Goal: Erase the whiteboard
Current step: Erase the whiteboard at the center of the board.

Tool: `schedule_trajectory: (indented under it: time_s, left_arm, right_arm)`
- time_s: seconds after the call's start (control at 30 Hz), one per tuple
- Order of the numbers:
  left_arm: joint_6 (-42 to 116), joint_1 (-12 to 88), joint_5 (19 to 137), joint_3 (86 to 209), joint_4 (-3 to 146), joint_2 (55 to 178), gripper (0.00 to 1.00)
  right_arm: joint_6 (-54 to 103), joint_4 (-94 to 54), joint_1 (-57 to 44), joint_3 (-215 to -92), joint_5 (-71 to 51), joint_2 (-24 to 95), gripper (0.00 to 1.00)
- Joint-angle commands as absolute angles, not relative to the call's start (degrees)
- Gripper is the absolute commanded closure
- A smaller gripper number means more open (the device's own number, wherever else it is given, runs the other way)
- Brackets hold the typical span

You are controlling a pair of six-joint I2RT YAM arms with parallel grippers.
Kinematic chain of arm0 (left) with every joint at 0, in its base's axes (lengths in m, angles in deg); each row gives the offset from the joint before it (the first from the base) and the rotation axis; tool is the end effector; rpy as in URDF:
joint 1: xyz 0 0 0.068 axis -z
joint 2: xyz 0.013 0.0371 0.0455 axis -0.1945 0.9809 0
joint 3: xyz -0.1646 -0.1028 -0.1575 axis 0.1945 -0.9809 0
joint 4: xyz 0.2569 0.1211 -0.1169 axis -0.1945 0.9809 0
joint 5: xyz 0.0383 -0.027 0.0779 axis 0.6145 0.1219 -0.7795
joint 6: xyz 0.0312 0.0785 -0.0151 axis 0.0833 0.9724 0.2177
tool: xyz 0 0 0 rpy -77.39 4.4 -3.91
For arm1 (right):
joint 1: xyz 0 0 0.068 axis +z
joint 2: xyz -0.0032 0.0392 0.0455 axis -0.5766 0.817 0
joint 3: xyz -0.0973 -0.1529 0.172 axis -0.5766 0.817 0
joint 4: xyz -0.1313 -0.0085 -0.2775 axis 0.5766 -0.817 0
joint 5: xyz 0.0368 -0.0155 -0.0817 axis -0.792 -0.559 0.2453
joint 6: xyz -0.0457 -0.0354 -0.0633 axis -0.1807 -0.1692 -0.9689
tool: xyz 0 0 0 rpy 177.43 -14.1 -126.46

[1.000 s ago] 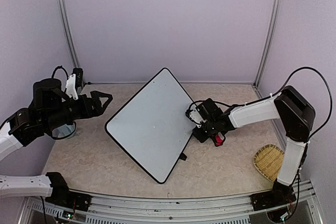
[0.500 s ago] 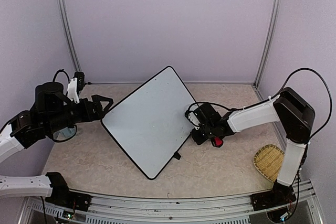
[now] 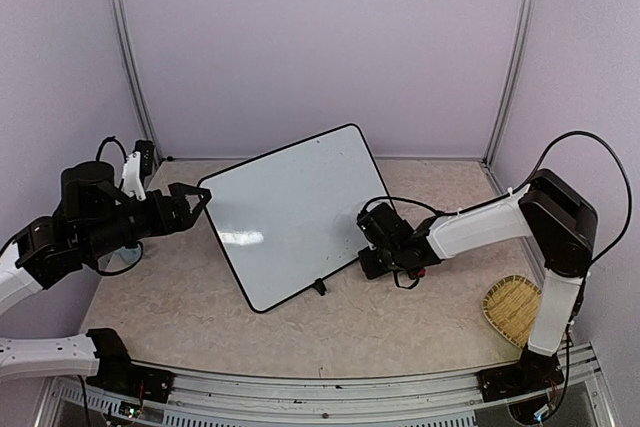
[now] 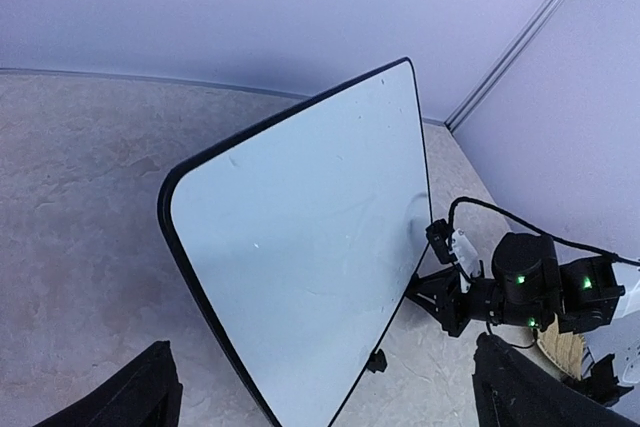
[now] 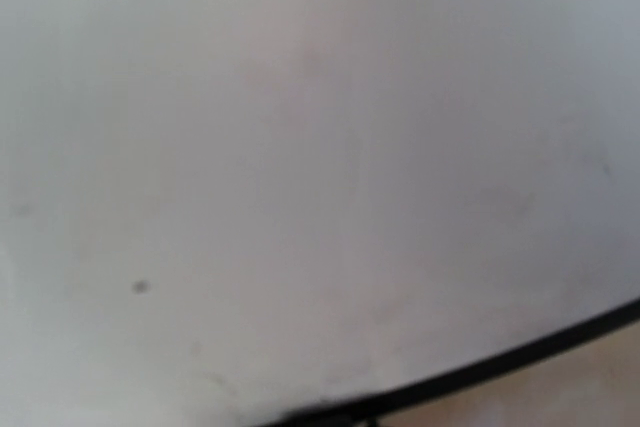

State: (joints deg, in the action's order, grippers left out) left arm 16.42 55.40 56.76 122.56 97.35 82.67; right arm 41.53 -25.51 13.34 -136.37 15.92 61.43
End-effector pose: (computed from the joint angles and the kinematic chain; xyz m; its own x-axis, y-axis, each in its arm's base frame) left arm 0.2031 -0.1740 0.3131 -0.4747 -0.2603 -0.8408 0.3252 0.8358 -0.4424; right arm 0.2914 0.2949 0.0434 -0.7351 -0.2530 -0.6290 -0.3278 0.9447 0.0031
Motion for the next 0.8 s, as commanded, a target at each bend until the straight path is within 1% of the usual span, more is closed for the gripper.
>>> schedule_trajectory:
  time_s: [0.0, 0.23, 0.77]
  left_arm:
    - [15.6, 55.9, 55.1, 121.6, 96.3, 81.9, 0.01]
    - [14.9, 56.3, 53.3, 120.9, 96.2, 80.8, 0.01]
    - [14.3, 56.7, 52.5, 118.0, 94.9, 79.4, 0.01]
  right_arm:
    - [51.0, -28.3, 14.4, -139.6, 21.9, 63.4, 1.0]
    - [59.2, -31.6, 15.3, -143.2, 24.5, 65.8, 1.0]
    - [75.4, -45.2, 15.9, -154.7, 34.1, 71.8, 1.0]
